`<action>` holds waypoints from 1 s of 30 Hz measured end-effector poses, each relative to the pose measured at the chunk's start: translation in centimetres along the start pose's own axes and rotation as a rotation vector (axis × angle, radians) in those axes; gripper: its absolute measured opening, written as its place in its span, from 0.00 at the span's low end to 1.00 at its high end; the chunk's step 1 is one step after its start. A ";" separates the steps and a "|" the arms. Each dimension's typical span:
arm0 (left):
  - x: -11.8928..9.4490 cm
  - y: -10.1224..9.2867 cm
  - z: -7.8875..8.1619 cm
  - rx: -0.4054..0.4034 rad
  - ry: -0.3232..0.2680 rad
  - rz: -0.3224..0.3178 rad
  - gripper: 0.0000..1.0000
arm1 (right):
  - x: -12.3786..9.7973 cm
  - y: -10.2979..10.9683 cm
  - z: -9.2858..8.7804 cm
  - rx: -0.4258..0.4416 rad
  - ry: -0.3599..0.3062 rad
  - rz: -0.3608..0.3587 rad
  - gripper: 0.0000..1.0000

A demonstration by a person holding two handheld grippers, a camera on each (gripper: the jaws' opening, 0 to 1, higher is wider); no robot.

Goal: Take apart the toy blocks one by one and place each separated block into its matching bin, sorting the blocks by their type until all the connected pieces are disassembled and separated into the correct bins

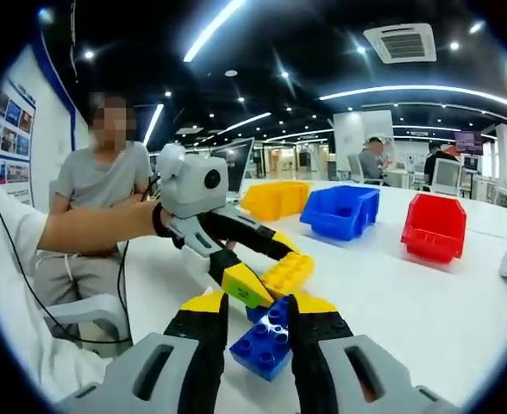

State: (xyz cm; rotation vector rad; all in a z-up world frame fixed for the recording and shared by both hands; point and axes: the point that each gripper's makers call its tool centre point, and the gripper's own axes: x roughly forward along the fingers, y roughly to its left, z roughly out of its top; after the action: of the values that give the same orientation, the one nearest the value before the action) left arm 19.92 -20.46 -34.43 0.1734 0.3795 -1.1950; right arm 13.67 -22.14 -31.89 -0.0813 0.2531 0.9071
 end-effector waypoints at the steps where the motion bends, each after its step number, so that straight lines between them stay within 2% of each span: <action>1: 0.0 0.0 -0.1 -0.026 0.000 -0.005 0.45 | 0.0 -0.1 0.0 0.001 -0.001 -0.001 0.29; 5: 0.0 0.0 -0.3 -0.123 -0.008 -0.027 0.45 | 0.1 -0.3 0.0 -0.019 0.001 -0.011 0.28; 10: -0.1 -0.1 -0.3 -0.141 -0.014 -0.028 0.45 | 0.1 -0.2 -0.1 -0.019 0.007 -0.006 0.28; 14: -0.5 0.4 0.1 -0.228 -0.046 -0.027 0.45 | 0.1 0.1 -0.3 -0.002 0.007 -0.003 0.28; 15: -0.6 0.9 0.2 -0.235 -0.057 -0.009 0.45 | 0.2 0.3 -0.4 0.004 0.009 0.002 0.28; 16: -0.7 1.1 0.3 -0.227 -0.063 0.000 0.45 | 0.2 0.4 -1.0 0.013 0.039 0.008 0.28; 18: -0.9 1.0 0.4 -0.232 -0.065 0.002 0.45 | 0.8 0.1 -0.5 -0.004 0.015 0.002 0.28; 22: -1.1 0.7 0.3 -0.196 -0.067 0.013 0.45 | 1.1 -0.4 -0.5 -0.012 0.033 -0.001 0.28; 30: -2.8 1.6 2.1 -0.184 -0.141 0.069 0.46 | 1.3 -0.4 -0.5 -0.014 0.035 0.001 0.29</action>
State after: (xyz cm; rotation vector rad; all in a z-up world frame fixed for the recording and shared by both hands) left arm 20.94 -18.09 -31.58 -0.0571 0.3546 -1.0908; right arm 14.68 -21.47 -32.69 -0.1102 0.2790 0.9092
